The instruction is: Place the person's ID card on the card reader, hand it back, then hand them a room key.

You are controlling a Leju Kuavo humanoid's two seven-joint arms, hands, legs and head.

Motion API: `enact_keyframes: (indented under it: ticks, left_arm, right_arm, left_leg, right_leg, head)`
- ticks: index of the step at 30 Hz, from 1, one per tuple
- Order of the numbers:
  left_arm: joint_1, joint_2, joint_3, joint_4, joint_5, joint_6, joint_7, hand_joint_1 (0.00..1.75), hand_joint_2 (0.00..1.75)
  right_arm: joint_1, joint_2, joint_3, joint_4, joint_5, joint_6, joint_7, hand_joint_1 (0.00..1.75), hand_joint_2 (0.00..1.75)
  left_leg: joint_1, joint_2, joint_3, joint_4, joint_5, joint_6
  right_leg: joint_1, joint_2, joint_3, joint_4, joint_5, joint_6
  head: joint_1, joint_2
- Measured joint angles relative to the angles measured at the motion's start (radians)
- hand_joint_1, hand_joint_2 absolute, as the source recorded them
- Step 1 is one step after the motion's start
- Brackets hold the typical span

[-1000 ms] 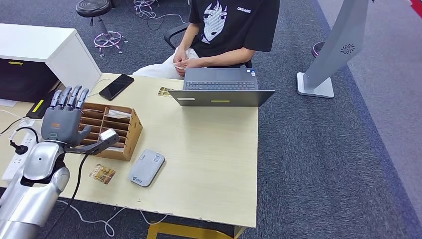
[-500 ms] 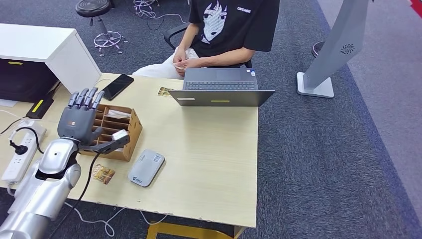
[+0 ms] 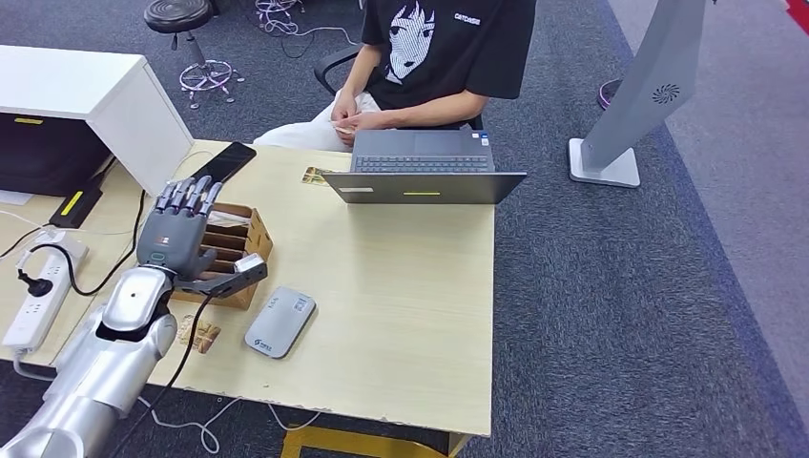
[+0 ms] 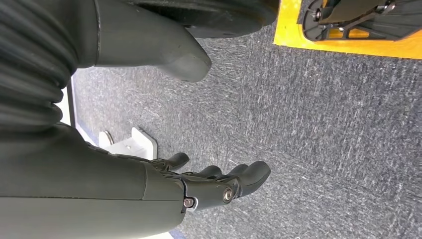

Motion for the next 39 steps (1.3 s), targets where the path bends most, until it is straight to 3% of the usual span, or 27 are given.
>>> enact_keyframes:
  ticks: [7, 17, 31, 39]
  left_arm:
    - [0.046, 0.039, -0.003, -0.003, 0.017, 0.016, 0.022, 0.0, 1.75]
    - [0.085, 0.067, -0.003, -0.015, 0.01, 0.002, 0.023, 0.0, 1.75]
    - [0.076, 0.071, -0.003, -0.014, -0.01, 0.009, 0.021, 0.0, 1.75]
    - [0.02, 0.074, -0.003, -0.016, -0.016, 0.027, 0.018, 0.0, 1.75]
  right_arm:
    - [0.031, -0.005, -0.061, 0.001, -0.107, 0.014, -0.094, 0.0, 1.75]
    - [0.039, -0.007, -0.077, 0.004, -0.11, 0.013, -0.093, 0.0, 1.75]
    - [0.039, -0.008, -0.084, 0.005, -0.125, 0.013, -0.093, 0.0, 1.75]
    - [0.039, -0.011, -0.084, 0.007, -0.12, 0.013, -0.095, 0.0, 1.75]
  left_leg:
    - [0.0, 0.001, 0.0, 0.0, -0.001, 0.0]
    - [0.0, -0.001, -0.001, 0.0, 0.0, 0.0]
    - [0.0, -0.001, -0.001, 0.0, 0.0, 0.0]
    - [0.0, -0.001, -0.001, 0.0, 0.0, 0.0]
  right_leg:
    - [0.0, 0.001, -0.001, 0.0, 0.0, 0.0]
    - [0.0, 0.0, 0.0, 0.0, 0.0, 0.0]
    - [0.0, 0.0, -0.001, 0.0, 0.0, 0.0]
    - [0.0, -0.001, 0.0, 0.0, 0.0, 0.0]
  head:
    - [0.0, 0.0]
    - [0.0, 0.0]
    - [0.0, 0.0]
    - [0.0, 0.0]
